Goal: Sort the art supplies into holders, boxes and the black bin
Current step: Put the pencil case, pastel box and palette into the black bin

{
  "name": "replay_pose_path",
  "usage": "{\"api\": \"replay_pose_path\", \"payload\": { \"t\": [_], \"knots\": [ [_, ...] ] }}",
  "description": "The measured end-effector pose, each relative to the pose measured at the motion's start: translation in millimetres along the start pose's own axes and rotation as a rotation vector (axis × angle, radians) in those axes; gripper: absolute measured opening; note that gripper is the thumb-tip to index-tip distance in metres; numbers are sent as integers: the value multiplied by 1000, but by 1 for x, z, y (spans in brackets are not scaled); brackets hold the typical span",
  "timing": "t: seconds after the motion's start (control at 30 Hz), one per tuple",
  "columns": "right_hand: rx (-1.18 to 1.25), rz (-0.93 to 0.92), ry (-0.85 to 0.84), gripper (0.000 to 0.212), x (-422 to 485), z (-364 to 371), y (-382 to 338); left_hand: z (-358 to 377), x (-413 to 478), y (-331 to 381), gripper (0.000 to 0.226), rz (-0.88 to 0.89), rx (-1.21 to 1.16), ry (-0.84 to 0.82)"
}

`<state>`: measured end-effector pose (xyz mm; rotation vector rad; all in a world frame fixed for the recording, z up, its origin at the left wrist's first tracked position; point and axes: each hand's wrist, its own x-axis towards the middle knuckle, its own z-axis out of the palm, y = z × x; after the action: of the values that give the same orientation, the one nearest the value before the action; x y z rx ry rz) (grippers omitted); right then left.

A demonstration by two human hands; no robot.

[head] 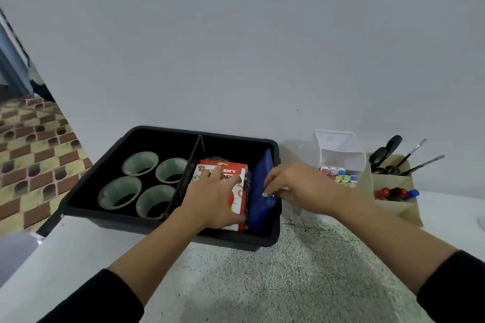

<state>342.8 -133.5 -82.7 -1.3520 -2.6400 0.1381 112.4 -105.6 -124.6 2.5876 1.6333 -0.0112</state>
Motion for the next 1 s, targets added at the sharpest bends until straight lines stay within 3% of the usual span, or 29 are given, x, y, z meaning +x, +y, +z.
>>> {"api": "replay_pose_path", "payload": {
  "t": [0.13, 0.37, 0.53, 0.67, 0.8, 0.9, 1.0],
  "knots": [
    [3, 34, -95, 41, 2, 12, -10, -2, 3, 2, 88, 5, 17, -43],
    [334, 55, -122, 26, -7, 28, -21, -7, 0, -4, 74, 29, -99, -71],
    [444, 186, -142, 41, -8, 17, -26, 4, -10, -9, 57, 45, -185, -13],
    [490, 282, 38, 37, -6, 12, -33, 5, -11, -10, 44, 76, -286, 40],
    [512, 363, 356, 19, -25, 13, -42, -3, -15, 12, 21, 105, -494, 251],
    [612, 434, 576, 15, -52, 4, -47, -18, -22, 44, 25, 185, -674, 407],
    [676, 452, 739, 11, -86, -9, -42, -31, -26, 84, 31, 289, -867, 402]
  ]
}}
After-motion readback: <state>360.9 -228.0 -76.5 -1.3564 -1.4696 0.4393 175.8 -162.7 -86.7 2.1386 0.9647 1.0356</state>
